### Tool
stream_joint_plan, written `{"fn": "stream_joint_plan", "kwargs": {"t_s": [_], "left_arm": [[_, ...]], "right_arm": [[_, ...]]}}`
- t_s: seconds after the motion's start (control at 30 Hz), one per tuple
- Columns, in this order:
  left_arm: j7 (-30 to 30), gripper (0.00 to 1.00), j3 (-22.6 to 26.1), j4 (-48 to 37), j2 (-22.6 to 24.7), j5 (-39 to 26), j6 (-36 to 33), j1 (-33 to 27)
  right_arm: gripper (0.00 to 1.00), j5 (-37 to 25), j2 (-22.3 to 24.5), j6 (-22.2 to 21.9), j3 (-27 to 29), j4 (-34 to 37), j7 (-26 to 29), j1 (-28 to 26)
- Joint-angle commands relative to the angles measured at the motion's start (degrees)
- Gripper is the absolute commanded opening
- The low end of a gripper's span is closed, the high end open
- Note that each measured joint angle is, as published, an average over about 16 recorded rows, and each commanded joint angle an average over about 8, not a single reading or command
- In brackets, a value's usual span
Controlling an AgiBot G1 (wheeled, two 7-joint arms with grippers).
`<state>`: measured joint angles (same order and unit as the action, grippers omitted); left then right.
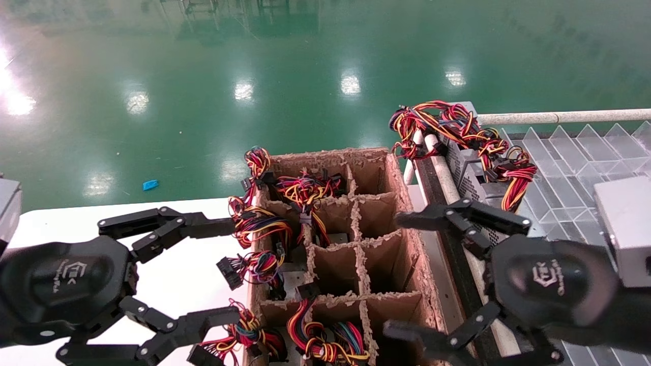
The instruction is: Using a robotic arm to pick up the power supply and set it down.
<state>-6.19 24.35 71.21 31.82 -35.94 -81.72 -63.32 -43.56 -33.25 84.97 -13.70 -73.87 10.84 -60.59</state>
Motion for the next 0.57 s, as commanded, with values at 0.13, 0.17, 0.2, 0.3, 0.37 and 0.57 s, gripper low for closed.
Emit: {"fn": "stream_joint_plan", "kwargs": {"t_s": [0.13,0.17,0.2,0.3,0.37,0.57], "left_arm": [[0.00,1.00,0.00,0.00,0.00,0.00,0.00,0.00],[0.00,1.00,0.00,-0.01,0.00,0.00,0.00,0.01],[0.00,1.00,0.00,-0.01,0.00,0.00,0.01,0.01],[0.00,1.00,-0.01,-0.02,-0.01,0.00,0.01,0.01],[0.00,1.00,-0.01,-0.02,-0.01,0.00,0.01,0.01],[0.00,1.00,-0.01,-0.02,-0.01,0.00,0.01,0.01]], "right_arm": [[1.00,1.65,-1.73,0.69,-2.27,0.27,-0.09,-0.93],[1.00,1.88,-1.97,0.78,-2.58,0.31,-0.11,-1.05],[1.00,2.06,-2.16,0.85,-2.84,0.34,-0.12,-1.16],[1.00,2.40,-2.50,0.98,-3.29,0.40,-0.14,-1.34],[1.00,2.47,-2.52,1.00,-3.32,0.42,-0.14,-1.37],[1.00,2.36,-2.30,0.97,-3.06,0.41,-0.14,-1.29]]}}
